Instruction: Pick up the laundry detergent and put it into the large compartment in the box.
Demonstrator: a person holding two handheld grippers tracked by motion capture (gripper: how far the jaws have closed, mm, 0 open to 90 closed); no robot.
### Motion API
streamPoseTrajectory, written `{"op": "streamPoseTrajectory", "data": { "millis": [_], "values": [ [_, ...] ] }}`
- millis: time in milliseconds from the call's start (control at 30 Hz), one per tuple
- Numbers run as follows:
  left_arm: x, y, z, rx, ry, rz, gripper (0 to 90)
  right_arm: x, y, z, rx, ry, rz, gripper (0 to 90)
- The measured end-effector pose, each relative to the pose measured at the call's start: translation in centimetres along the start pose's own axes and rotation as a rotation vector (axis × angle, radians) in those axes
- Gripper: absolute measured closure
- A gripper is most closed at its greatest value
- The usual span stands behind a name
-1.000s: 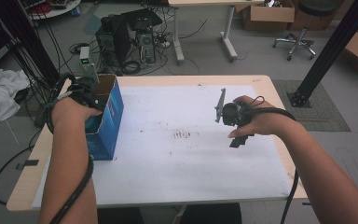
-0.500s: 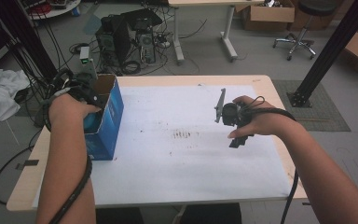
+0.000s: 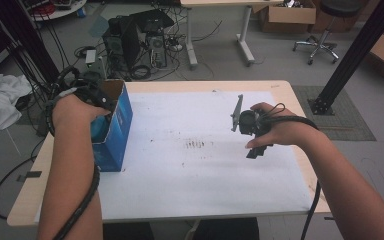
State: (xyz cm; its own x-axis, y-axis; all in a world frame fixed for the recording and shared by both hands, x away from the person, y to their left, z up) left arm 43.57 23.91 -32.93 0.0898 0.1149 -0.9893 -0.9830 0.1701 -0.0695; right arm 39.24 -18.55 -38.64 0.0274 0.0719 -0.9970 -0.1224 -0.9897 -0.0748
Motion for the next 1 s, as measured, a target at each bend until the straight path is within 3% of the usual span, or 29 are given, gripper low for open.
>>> {"op": "streamPoseTrajectory", "data": {
  "millis": [700,1000],
  "values": [
    [-1.8,0.9,1.0,-0.024,-0.04,0.012,11.3,-0.5,0.3,0.3,0.005,0.007,0.002,15.9],
    [-2.6,1.3,1.0,-0.03,-0.031,0.025,5.2,-0.5,0.3,0.4,0.004,0.005,0.002,15.9]
  ]
}}
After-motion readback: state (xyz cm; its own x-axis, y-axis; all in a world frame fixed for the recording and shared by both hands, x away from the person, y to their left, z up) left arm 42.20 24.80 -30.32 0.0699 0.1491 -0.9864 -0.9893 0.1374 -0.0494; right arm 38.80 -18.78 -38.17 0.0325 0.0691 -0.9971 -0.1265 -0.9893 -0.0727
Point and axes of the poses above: each handheld gripper's, and its own axes: x roughly forward along the jaws, y roughly out of its underside, z roughly to its left, the point moved 9 cm from there along x, roughly forward along the jaws, and after that the axes turned 3 degrees about x, right-handed, at the moved point
